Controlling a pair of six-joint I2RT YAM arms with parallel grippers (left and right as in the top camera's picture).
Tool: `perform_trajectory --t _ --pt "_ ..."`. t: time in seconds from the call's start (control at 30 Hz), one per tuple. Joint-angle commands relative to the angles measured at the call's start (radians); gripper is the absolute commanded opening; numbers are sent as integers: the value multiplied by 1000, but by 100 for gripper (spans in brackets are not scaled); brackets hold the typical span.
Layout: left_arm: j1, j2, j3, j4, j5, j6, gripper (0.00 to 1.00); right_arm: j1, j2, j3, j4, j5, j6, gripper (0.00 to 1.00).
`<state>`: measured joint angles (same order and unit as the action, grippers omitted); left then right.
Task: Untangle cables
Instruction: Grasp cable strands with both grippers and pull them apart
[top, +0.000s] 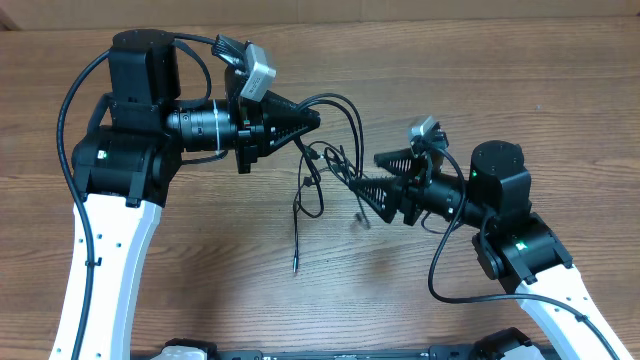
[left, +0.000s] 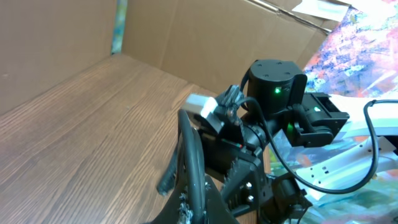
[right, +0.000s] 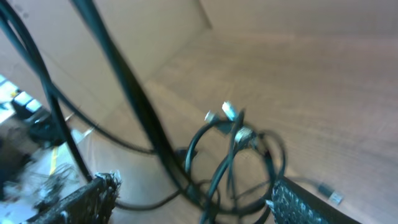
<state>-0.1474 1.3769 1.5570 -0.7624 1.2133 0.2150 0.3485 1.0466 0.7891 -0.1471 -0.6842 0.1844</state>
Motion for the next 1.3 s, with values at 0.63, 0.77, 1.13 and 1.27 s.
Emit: perform_trajectory --t 0.63,0.77,1.13,1.27 --pt "-75 0 13 16 -461 -13 4 6 90 -2 -49 -35 122 4" --pt "-75 26 13 57 -743 -24 6 6 90 -2 -5 -159 233 4" --pt "-77 110 13 -119 -490 -119 70 6 90 -2 129 -207 444 4" --pt "-77 110 13 -222 -423 -79 64 6 90 -2 147 -149 445 4"
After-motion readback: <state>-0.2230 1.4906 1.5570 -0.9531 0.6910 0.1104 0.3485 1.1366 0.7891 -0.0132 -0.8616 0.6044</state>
